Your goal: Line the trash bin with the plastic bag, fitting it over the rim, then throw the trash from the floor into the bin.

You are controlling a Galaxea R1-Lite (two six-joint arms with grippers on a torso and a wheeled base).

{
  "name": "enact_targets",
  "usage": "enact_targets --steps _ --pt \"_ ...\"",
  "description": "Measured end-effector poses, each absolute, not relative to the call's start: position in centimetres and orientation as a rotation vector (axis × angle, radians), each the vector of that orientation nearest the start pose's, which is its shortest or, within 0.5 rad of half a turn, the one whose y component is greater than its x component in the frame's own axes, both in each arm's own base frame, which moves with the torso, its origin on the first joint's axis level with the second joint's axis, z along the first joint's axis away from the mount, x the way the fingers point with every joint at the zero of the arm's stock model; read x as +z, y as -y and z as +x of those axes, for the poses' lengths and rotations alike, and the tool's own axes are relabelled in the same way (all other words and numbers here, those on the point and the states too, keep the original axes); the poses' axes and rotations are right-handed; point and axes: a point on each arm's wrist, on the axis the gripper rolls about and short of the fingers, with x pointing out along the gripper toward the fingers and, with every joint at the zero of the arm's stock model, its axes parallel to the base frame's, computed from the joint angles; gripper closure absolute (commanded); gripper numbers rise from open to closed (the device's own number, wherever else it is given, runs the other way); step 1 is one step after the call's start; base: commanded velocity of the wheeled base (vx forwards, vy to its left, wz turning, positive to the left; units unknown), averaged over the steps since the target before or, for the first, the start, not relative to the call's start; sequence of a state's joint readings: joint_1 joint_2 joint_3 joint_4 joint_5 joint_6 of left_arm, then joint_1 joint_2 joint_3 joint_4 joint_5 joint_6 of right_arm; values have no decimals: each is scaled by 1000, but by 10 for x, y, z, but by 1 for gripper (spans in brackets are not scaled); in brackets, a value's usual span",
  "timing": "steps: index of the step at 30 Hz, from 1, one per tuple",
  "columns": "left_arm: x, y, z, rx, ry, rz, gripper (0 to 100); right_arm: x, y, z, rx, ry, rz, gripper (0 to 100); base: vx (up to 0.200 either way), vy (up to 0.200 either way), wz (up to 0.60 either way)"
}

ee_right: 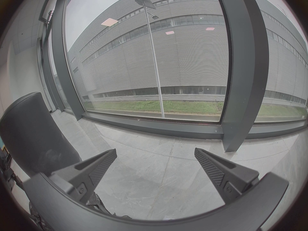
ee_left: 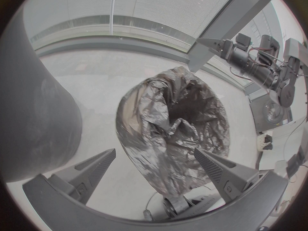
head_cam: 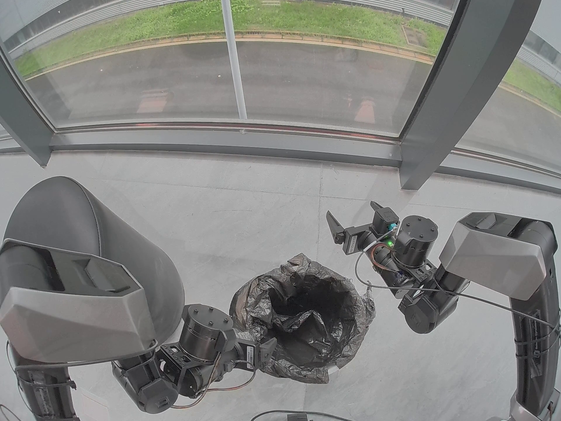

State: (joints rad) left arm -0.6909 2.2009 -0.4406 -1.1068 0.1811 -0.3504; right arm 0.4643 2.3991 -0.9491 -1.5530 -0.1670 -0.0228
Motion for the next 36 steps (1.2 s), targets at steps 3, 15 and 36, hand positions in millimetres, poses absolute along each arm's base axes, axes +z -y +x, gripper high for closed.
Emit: enact_targets --steps 3,15,36 --pt "-12 184 240 -348 -630 -29 0 49 -183 376 294 102 10 0 0 0 0" --pt "-23 150 235 -254 -678 3 0 50 -182 378 289 106 11 0 0 0 0" --pt "-31 153 218 -280 -739 19 0 50 -181 379 286 108 11 0 0 0 0"
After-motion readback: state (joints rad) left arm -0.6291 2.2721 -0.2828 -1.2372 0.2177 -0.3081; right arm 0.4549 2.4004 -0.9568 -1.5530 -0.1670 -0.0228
